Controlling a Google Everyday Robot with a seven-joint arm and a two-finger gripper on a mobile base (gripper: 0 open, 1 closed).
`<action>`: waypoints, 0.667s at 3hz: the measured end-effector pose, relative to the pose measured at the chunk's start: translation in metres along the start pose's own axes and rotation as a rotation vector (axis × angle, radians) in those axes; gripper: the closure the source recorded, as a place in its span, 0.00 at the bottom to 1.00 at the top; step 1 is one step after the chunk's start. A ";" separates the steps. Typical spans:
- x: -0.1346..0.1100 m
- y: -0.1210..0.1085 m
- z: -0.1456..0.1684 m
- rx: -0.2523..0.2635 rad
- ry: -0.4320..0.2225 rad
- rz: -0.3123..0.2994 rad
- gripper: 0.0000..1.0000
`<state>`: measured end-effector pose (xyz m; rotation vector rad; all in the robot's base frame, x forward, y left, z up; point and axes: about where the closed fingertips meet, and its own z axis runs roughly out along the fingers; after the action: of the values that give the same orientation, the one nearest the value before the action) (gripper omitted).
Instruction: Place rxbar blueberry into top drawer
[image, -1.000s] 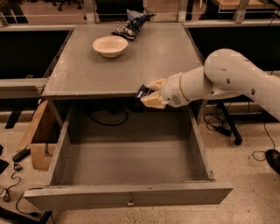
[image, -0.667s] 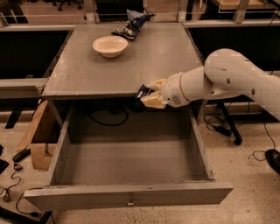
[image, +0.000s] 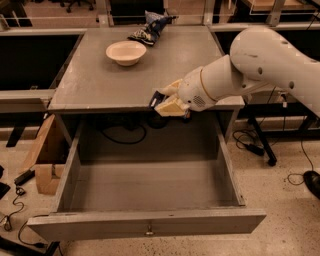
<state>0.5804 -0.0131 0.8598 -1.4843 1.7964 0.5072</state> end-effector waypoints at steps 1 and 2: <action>0.005 0.036 -0.006 -0.061 0.026 -0.011 1.00; 0.033 0.071 0.005 -0.127 0.008 0.011 1.00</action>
Offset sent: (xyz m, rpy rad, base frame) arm -0.1090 -0.0119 -0.0914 0.0464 0.1716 0.1283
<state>0.5125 -0.0137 0.8209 -1.5642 1.8078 0.6324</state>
